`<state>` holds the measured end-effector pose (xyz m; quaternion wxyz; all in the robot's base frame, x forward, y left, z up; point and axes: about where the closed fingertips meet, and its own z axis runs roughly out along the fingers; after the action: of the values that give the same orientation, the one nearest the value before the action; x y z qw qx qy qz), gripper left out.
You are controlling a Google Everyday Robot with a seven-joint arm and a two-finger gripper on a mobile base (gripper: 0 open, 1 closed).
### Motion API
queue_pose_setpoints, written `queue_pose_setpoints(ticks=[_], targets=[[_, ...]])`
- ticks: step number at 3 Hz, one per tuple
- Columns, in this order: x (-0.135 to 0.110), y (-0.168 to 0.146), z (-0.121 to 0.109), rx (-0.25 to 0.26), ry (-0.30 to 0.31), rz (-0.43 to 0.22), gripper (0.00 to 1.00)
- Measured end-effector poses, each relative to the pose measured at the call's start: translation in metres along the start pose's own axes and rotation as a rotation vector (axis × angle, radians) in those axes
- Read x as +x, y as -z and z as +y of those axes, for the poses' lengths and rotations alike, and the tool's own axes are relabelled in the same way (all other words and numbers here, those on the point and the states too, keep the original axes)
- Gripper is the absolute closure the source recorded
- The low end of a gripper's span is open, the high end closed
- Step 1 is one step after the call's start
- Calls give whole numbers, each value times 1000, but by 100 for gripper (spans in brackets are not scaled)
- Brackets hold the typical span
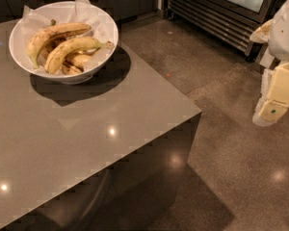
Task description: Pick banana from white bowl
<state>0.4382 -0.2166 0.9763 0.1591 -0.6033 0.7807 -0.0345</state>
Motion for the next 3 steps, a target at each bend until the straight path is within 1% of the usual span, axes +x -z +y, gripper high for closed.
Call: queue_pose_setpoints(ticks=[1, 2, 3], targets=[[-12, 1, -10, 18, -7, -6, 0], [-32, 5, -28, 41, 17, 6, 0], [-56, 3, -41, 38, 69, 11, 0]])
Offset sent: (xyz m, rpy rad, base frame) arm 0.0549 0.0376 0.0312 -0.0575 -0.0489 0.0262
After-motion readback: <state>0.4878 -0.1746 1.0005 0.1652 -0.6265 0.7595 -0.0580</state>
